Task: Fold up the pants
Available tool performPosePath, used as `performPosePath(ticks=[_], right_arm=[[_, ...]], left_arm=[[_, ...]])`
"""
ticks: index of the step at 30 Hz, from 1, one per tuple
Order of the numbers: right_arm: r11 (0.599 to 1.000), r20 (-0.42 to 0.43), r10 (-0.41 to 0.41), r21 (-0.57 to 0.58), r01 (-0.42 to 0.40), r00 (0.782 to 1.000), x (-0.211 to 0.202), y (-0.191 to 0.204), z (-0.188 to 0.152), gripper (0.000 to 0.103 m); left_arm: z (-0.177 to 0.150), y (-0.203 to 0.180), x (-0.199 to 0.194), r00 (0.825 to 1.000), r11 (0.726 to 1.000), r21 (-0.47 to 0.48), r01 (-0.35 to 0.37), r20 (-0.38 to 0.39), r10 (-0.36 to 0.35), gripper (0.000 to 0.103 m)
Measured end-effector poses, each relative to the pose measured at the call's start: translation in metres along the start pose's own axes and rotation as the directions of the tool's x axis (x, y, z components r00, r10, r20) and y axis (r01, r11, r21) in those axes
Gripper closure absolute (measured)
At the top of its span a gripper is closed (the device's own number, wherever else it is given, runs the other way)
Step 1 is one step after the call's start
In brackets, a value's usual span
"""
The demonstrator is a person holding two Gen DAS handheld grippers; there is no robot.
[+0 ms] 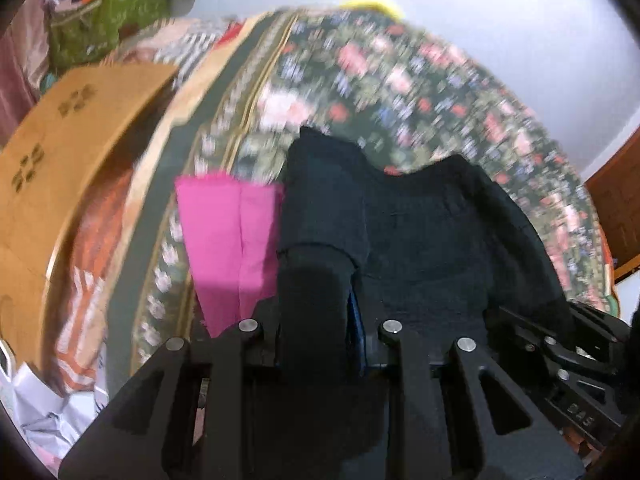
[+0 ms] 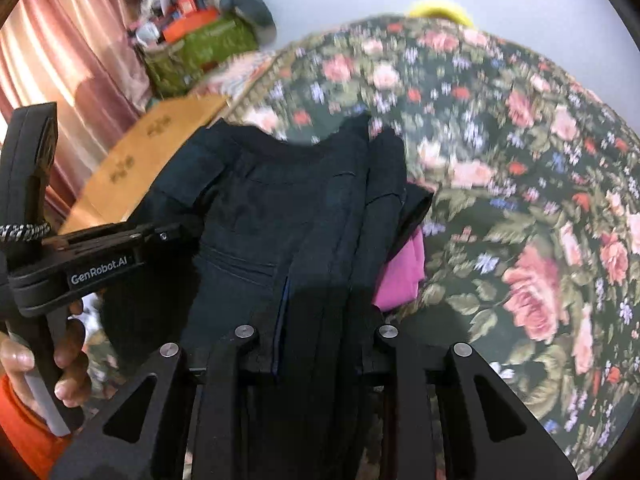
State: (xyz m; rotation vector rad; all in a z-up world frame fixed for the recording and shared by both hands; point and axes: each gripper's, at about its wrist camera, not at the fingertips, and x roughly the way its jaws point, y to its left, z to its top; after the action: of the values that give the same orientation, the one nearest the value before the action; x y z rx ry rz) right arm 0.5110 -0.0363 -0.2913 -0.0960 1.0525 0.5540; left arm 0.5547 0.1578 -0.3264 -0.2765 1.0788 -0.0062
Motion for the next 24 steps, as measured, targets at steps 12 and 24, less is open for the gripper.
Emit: performPosePath(ticks=[12,24], right_arm=[[1.000,0.069,-0.016,-0.018,0.017,0.997,-0.071,0.004,-0.031,0.074],[0.994,0.460,0.035,-0.104,0.015,0.887,-0.265,0.057,-0.073,0.074]], left_arm=[[-0.019,-0.007,-0.059,0.989,0.987,0.055,-0.149,0.026,0.147,0.059],[-0.084,-0.048,-0.286,0.919,0.989,0.137,-0.061,0.394,0.002,0.058]])
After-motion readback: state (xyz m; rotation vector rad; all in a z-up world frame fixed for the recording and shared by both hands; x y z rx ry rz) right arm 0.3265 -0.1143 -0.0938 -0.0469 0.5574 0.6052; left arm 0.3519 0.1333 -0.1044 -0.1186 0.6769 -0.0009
